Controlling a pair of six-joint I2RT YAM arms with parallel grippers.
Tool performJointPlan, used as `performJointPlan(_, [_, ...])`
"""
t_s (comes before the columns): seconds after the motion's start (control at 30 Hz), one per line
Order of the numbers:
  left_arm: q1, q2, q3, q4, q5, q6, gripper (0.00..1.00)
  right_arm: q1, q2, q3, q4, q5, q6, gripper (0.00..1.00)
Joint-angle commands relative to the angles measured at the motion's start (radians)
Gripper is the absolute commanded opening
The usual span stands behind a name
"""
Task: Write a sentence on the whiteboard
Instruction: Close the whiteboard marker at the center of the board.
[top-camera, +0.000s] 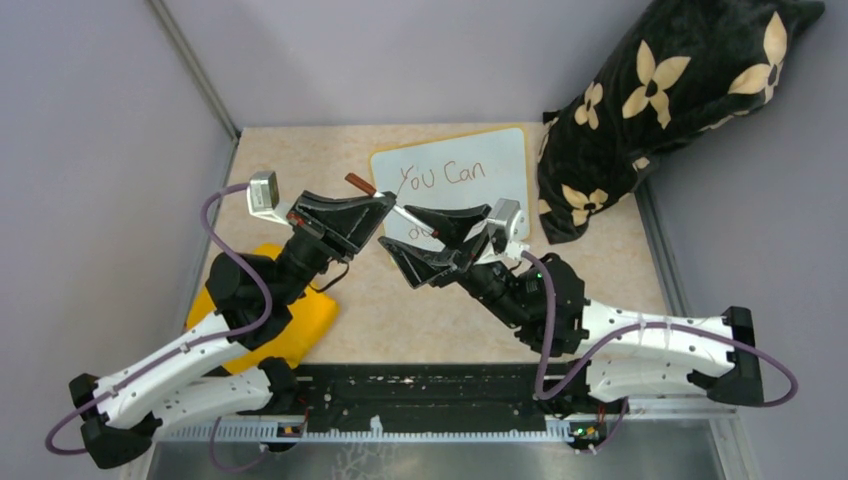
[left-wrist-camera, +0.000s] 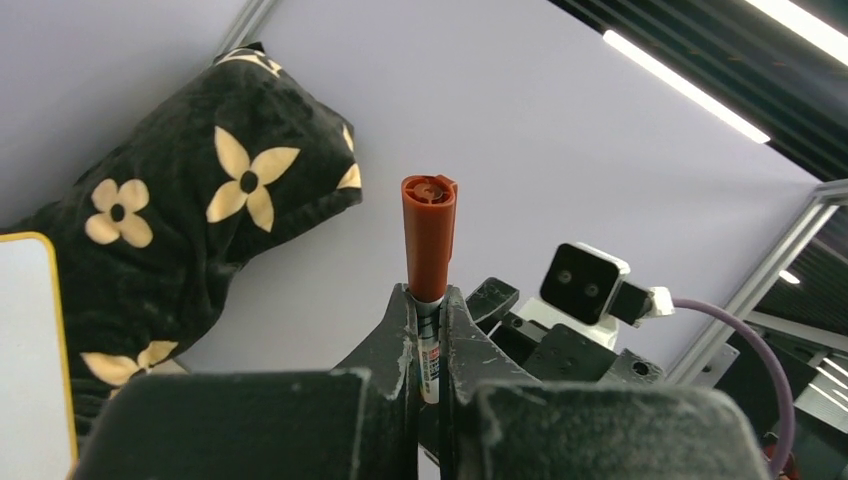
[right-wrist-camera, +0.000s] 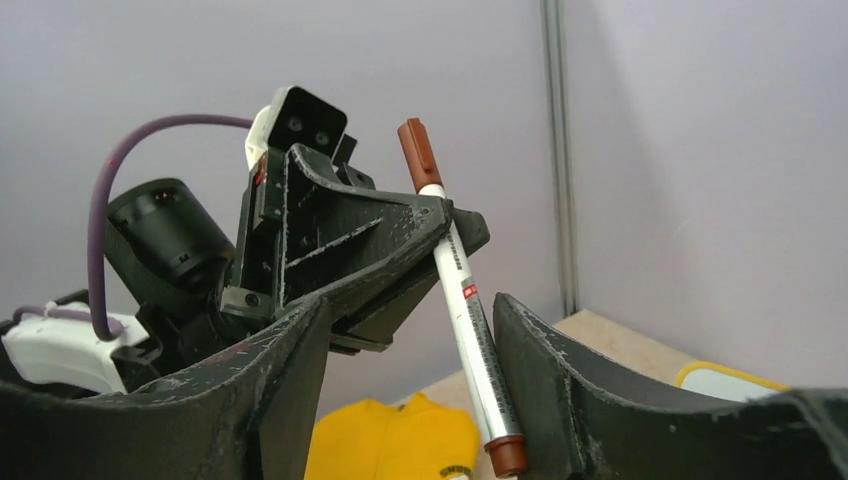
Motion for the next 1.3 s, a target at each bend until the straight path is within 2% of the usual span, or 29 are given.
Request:
performJointPlan(0.0, [0.004,-0.025,0.017,-0.065,-0.05,0.066,0.0,0.004,-0.075,0.038,-0.114,-0.01,0.004,0.61])
performJointPlan(0.2, [0.004,-0.078,0.02,-0.213,-0.038,0.189,0.0,0.004,-0.185,0.054,-0.347,0.04,0.015,0.64])
performJointPlan(0.37, [0.004,-0.079,0.057,-0.455,0.097,0.34,0.0,0.004,-0.243,0.095,-0.625,0.086,0.066,0.63])
performJointPlan(0.5, [0.004,-0.061,0.044,-0.534,0.269,0.412,0.0,0.004,-0.269,0.062,-0.751,0.045,0.104,0.62])
performJointPlan(0.6, [0.004,-0.039,0.014,-0.526,0.396,0.407,0.0,0.004,-0.29,0.019,-0.769,0.037,0.125,0.61])
performJointPlan(0.7, [0.004,-0.038,-0.043,-0.447,0.471,0.382,0.0,0.005,-0.313,-0.006,-0.764,-0.008,0.134,0.61])
performJointPlan(0.8, [0.004,-0.05,-0.093,-0.382,0.492,0.373,0.0,0.004,-0.327,-0.033,-0.753,-0.072,0.14,0.61])
performJointPlan(1.03, [0.004,-0.043,-0.081,-0.372,0.507,0.394,0.0,0.004,-0.32,-0.088,-0.709,-0.099,0.166,0.54])
performJointPlan(1.27, [0.004,-0.04,-0.076,-0.36,0.542,0.385,0.0,0.004,-0.347,-0.081,-0.773,-0.117,0.17,0.53])
